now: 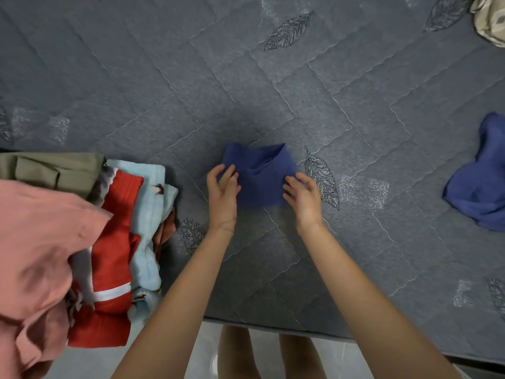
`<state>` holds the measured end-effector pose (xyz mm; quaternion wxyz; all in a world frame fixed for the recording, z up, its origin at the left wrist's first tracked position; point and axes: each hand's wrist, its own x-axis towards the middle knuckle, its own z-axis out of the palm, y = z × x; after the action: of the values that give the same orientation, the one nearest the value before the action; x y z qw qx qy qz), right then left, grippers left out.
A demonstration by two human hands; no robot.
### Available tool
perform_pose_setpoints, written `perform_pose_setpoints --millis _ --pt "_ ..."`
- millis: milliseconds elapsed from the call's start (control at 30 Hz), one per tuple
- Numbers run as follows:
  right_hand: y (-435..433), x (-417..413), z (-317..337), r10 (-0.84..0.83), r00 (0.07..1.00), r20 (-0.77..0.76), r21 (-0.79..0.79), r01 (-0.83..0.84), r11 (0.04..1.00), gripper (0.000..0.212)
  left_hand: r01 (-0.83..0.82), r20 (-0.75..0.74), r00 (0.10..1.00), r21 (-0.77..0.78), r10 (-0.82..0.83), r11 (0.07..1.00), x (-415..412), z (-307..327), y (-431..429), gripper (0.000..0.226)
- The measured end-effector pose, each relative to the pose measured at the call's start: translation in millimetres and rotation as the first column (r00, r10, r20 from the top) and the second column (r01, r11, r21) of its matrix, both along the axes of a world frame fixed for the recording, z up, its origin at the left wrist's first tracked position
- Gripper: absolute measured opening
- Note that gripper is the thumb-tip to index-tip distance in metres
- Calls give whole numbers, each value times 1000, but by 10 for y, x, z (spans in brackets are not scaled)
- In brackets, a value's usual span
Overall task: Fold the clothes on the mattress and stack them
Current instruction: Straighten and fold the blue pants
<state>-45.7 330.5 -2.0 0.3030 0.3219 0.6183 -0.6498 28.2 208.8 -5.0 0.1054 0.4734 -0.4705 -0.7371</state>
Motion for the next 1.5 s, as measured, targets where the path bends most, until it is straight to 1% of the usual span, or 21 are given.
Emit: perform_pose_setpoints --millis 33,67,133,200,233,267,300,367,433,500,533,600,667,733,800,867,967,1133,1233,1300,1500 --pt "-3 23 -15 175 975 -135 138 -157 978 37 160 2 987 -212 -163 964 28 -29 12 31" --pt "4 42 -41 381 890 -251 309 -300 903 41 329 64 941 -410 -333 851 56 -81 17 34" --pt "22 58 -118 734 588 -340 633 -434 641 46 577 305 795 -645 -524 501 96 -222 12 39" --pt "24 48 -208 898 345 -275 787 -455 416 48 724 537 645 -658 -544 208 118 -362 22 47" --pt "12 48 -265 935 276 -223 818 -468 333 49 776 627 582 -619 -518 123 119 -421 29 51" --pt "-3 56 -334 956 246 -160 834 -484 265 51 816 693 538 -571 -480 89 114 -486 35 53" --pt "-21 61 -387 965 247 -90 840 -502 207 53 842 738 515 -530 -436 100 101 -528 29 55" --pt "-45 54 -507 949 311 53 823 -552 134 60 855 778 518 -481 -354 194 52 -615 9 56" --pt "-51 22 -585 909 393 139 787 -602 140 66 832 794 539 -449 -281 327 11 -670 -15 63" --pt "-50 21 -637 871 476 120 769 -600 221 74 738 764 598 -406 -243 539 -23 -704 -12 79" --pt "-53 32 -640 838 539 82 754 -583 301 78 656 731 645 -382 -221 651 -30 -704 -1 84" --pt "-72 47 -613 725 688 9 707 -517 482 84 518 665 729 -383 -161 765 -36 -667 20 82" --pt "-96 29 -582 636 772 -14 670 -464 579 80 469 615 776 -411 -142 782 -43 -600 23 67" --pt "-95 -25 -551 519 855 -17 567 -419 709 61 432 563 813 -411 -149 803 -33 -549 8 54" --pt "-67 -49 -496 320 947 2 331 -303 894 40 349 490 860 -367 -140 862 -4 -472 -14 40" --pt "-7 -47 -388 200 977 72 97 -206 974 33 254 396 906 -218 -152 942 33 -321 -38 27" --pt "58 -7 -106 232 960 158 -119 -215 969 43 170 344 925 7 -162 985 145 -60 -60 36" --pt "99 155 820 319 937 143 -144 -299 943 44 -122 259 964 211 65 970 408 855 -12 61" --pt "-32 307 1551 355 933 52 -79 -351 933 52 -132 172 978 74 117 989 574 1527 -144 44" --pt "-194 445 1997 360 932 -35 -46 -361 931 48 -147 98 984 -24 149 989 685 1961 -317 31" --pt "-900 1098 2968 340 917 -208 -77 -362 929 43 -169 -48 985 -104 165 980 1327 2976 -1046 25"
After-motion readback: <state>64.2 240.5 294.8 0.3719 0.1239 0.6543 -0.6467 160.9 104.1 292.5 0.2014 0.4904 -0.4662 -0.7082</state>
